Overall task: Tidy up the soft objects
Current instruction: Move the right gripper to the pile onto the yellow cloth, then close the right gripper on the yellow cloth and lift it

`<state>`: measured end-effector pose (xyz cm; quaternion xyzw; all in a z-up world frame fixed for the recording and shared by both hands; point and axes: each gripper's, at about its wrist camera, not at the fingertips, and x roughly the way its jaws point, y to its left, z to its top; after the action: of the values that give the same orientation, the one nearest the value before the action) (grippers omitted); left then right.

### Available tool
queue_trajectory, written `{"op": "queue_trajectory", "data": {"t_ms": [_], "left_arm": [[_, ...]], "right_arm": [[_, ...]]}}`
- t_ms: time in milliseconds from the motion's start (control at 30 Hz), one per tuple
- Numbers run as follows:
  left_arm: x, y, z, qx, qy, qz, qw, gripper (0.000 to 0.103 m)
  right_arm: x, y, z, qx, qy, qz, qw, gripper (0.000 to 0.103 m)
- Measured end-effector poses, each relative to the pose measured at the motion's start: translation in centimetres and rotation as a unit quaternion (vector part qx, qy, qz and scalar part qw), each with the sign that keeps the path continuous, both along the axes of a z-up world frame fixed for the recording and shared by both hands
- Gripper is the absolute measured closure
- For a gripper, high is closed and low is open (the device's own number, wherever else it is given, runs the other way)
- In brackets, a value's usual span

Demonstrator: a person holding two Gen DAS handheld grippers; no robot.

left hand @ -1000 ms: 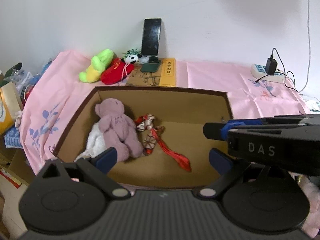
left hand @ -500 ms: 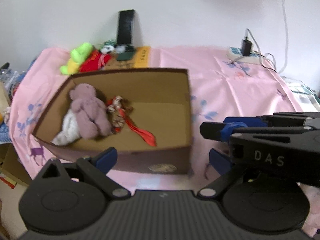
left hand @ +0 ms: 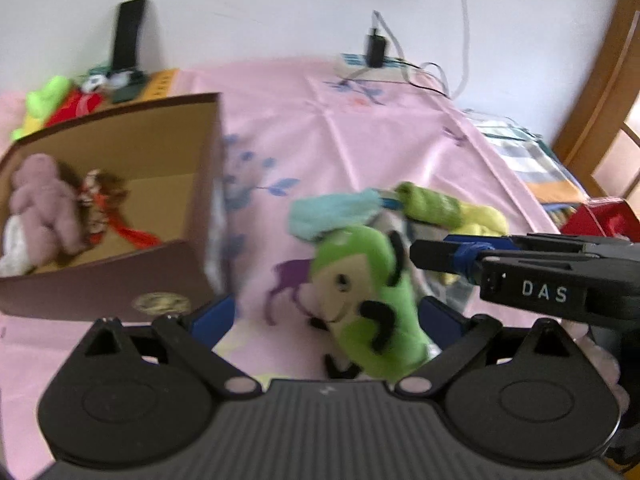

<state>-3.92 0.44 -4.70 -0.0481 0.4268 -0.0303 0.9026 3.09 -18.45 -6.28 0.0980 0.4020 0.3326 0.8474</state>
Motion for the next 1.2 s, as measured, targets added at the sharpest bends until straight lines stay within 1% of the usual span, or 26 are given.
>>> {"op": "queue_trajectory", "data": {"t_ms": [100, 267, 367, 433, 500, 567, 667, 800, 867, 933, 967, 1033, 1100, 1200], "left_arm": [[0.6, -1.2, -0.5, -0.014, -0.001, -0.022, 0.9997, 0.005], [1.5, -2.7, -1.0, -0.017, -0.008, -0.049, 0.9986, 0.005], [2.3, -3.2, -1.1, -0.019, -0.011, -0.058, 0.9980, 0.005], [2.8, -3.4, -1.1, -0.013, -0.017, -0.064, 0.9978, 0.005], [3.2, -3.5, -0.8, -0.006, -0.027, -0.067, 0.9974, 0.005], [3.8, -3.2, -0.4, -0.009, -0.034, -0.070, 0.9969, 0.005], [4.4, -3.1, 0.4, -0.035, -0.046, -0.083, 0.9948, 0.005], [4.7, -4.6, 0.5, -0.054, -0.068, -0.124, 0.9884, 0.007], [5.4, -5.5, 0.0, -0.061, -0.063, -0.139, 0.9864, 0.011], [6.3, -6.1, -0.6, -0.062, -0.059, -0.150, 0.9850, 0.013], [6.9, -6.5, -0.9, -0.063, -0.055, -0.153, 0.9847, 0.013], [8.0, -6.9, -1.6, -0.081, -0.046, -0.164, 0.9821, 0.013], [8.8, -7.6, -2.3, -0.093, -0.038, -0.176, 0.9793, 0.013], [9.7, -9.3, -3.7, -0.085, -0.024, -0.203, 0.9753, 0.013]], "right_arm": [[0.3, -2.0, -1.1, -0.005, 0.013, -0.029, 0.999, 0.086], [1.2, -4.3, -2.7, -0.001, 0.048, -0.067, 0.997, 0.086], [1.8, -5.0, -3.4, 0.008, 0.065, -0.074, 0.995, 0.086], [2.0, -5.3, -3.7, 0.012, 0.072, -0.074, 0.995, 0.086], [2.2, -5.5, -3.9, 0.015, 0.074, -0.076, 0.994, 0.086], [2.6, -5.7, -3.8, 0.014, 0.072, -0.080, 0.994, 0.086], [3.5, -6.2, -3.5, 0.016, 0.067, -0.090, 0.994, 0.086], [5.0, -7.6, -3.3, 0.014, 0.059, -0.118, 0.991, 0.086], [5.8, -8.4, -3.2, 0.014, 0.062, -0.134, 0.989, 0.086], [6.3, -9.0, -3.3, 0.011, 0.060, -0.145, 0.988, 0.087], [6.5, -9.3, -3.3, 0.001, 0.057, -0.154, 0.986, 0.087], [6.8, -9.9, -3.4, -0.025, 0.052, -0.174, 0.983, 0.087], [7.4, -10.6, -4.1, -0.037, 0.066, -0.186, 0.980, 0.087], [7.7, -11.5, -5.5, -0.038, 0.094, -0.190, 0.977, 0.087]]}}
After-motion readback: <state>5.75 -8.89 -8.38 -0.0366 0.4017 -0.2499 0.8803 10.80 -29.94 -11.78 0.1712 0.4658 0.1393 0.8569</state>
